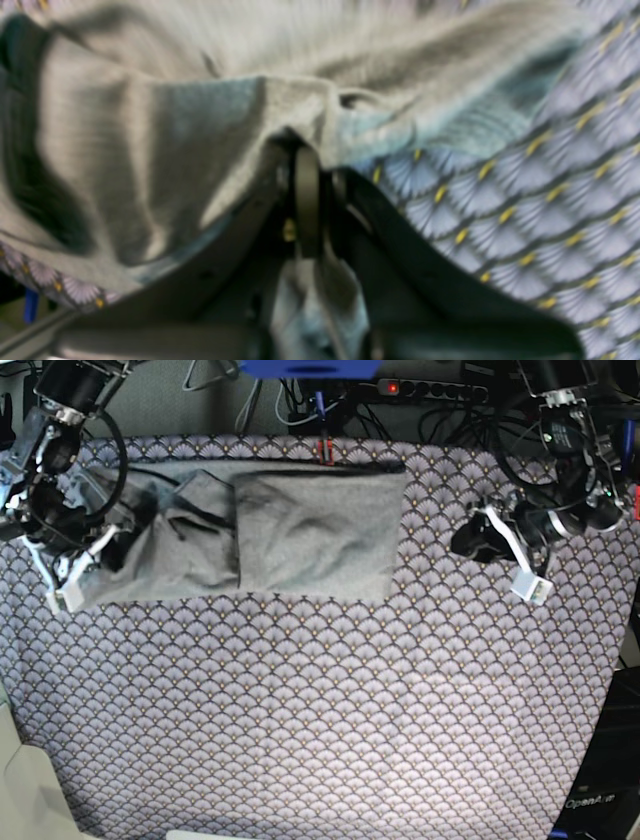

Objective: Fold the T-shirt properly
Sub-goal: 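Grasp the folded end with the right gripper and carry it over the other half, then lay the end onto the shirt bundle and tuck it with the right gripper, then move the left gripper to the bundle and withdraw the right gripper, then grasp the bundle's loose edge with the left gripper and tuck it under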

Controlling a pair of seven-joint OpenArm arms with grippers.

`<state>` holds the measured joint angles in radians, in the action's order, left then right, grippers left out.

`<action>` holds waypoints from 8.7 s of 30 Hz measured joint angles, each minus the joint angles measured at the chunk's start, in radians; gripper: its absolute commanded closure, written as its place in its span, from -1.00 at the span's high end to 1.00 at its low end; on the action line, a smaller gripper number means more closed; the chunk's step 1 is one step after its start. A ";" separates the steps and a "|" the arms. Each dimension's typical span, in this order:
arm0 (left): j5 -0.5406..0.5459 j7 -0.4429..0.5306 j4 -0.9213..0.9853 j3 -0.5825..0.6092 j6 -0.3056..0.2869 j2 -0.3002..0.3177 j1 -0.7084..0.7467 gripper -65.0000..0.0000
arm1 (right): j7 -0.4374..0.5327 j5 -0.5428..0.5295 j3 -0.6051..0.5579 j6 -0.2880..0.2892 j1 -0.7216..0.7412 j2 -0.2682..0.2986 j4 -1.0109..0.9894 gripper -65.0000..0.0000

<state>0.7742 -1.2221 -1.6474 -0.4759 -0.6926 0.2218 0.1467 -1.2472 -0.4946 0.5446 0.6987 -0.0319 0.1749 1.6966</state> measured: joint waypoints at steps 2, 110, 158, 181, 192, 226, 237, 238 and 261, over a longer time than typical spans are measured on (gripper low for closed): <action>-0.001 0.000 0.000 0.000 0.000 0.000 -0.001 -0.30 | -0.015 -0.007 0.000 0.000 -0.006 -0.013 0.068 -1.00; -0.049 0.001 0.003 0.005 0.000 0.049 0.063 -0.31 | -0.034 -0.002 -0.756 0.000 0.177 0.094 0.233 -0.99; -0.037 -0.015 -0.072 -0.117 -0.003 0.026 0.144 -0.31 | 0.164 0.016 -1.091 0.000 0.315 -0.094 -0.106 -0.99; 0.106 0.007 -0.289 0.362 0.004 -0.001 0.049 -0.31 | 0.122 0.000 -0.808 0.000 0.190 0.155 0.217 -0.99; -0.196 0.056 -0.230 0.365 0.004 -0.169 -0.003 -0.31 | 0.125 0.003 -0.575 0.000 -0.019 0.196 0.214 -0.99; -0.218 0.285 0.146 0.103 0.006 -0.080 -0.121 -1.00 | 0.284 0.004 -0.506 0.000 -0.241 0.195 0.174 -1.00; -0.206 0.158 -0.003 0.043 0.010 -0.071 -0.114 -1.00 | 0.288 0.005 -0.507 0.000 -0.241 0.172 0.174 -1.00; -0.190 0.079 -0.046 0.040 0.008 -0.071 -0.114 -1.00 | 0.287 0.009 -0.512 0.000 -0.241 0.168 0.174 -1.00; -0.365 0.030 0.001 0.386 0.000 -0.262 -0.221 -1.00 | 0.291 0.009 -0.552 0.000 -0.235 0.160 0.170 -1.00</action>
<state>0.4091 -1.1919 -1.6463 -0.0895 -0.6922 -0.0406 -0.0742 -0.9565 -0.4858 -0.0071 0.6987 -0.2672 0.3347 1.8664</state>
